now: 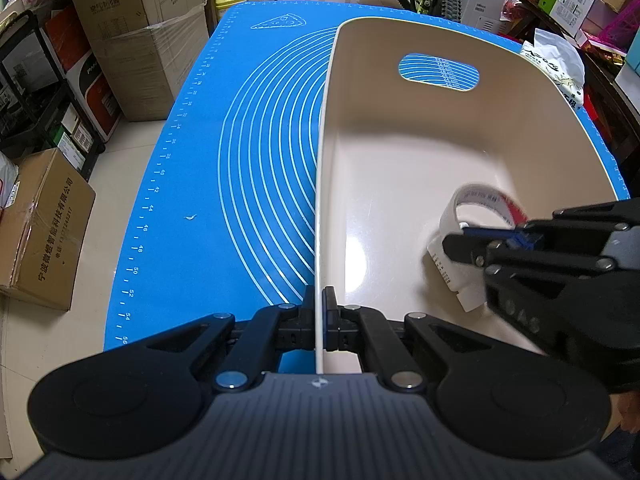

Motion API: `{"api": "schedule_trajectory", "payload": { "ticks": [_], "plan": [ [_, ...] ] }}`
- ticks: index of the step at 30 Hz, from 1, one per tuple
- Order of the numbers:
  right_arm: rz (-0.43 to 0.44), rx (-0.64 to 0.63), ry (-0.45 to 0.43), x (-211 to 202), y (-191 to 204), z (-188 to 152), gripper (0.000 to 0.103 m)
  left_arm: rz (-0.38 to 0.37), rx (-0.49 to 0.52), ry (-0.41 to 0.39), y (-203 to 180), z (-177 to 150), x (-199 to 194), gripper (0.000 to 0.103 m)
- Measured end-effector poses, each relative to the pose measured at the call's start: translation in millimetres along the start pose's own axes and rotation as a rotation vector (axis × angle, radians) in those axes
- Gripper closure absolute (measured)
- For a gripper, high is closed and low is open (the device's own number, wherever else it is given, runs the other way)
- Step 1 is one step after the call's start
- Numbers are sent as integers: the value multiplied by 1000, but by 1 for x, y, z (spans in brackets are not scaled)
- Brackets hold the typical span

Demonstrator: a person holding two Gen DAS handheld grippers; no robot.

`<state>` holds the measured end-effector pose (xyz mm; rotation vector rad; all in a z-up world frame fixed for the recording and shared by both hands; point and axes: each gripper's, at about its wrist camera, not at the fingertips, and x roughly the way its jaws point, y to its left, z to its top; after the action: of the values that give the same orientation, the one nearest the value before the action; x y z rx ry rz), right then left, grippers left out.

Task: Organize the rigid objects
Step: 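Lower the clear tape roll into the basket and open the right tool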

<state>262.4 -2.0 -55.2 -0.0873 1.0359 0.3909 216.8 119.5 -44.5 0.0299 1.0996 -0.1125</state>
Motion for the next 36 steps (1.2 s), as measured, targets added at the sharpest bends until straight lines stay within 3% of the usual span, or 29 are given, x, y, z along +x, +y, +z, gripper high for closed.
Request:
{"api": "schedule_trajectory", "payload": {
  "ticks": [5,6,7,8,10,19,22,28,36],
  "plan": [
    [-4,-3,43,4,1,0,84,1,1,0,-2,0,0,100],
    [-11,5,41,4,0,0,79,1,0,0,-2,0,0,100],
    [-14,17,32,2,-1,0,63,1,1,0,-2,0,0,100],
    [-12,27,21,0,-2,-1,56,1,1,0,-2,0,0,100],
    [-27,53,-15,-6,-5,-1,32,2,1,-1,-3,0,-1,100],
    [-31,93,-92,-37,-14,-8,24,3,1,0,-3,0,-1,100],
    [-57,79,-157,-57,-13,-8,13,2,1,0,-3,0,-1,100],
    [-84,115,-251,-97,-29,-8,5,3,1,0,-3,0,-1,100],
    [-175,193,-236,-116,-60,-36,3,2,0,0,-3,0,-1,100]
  ]
}}
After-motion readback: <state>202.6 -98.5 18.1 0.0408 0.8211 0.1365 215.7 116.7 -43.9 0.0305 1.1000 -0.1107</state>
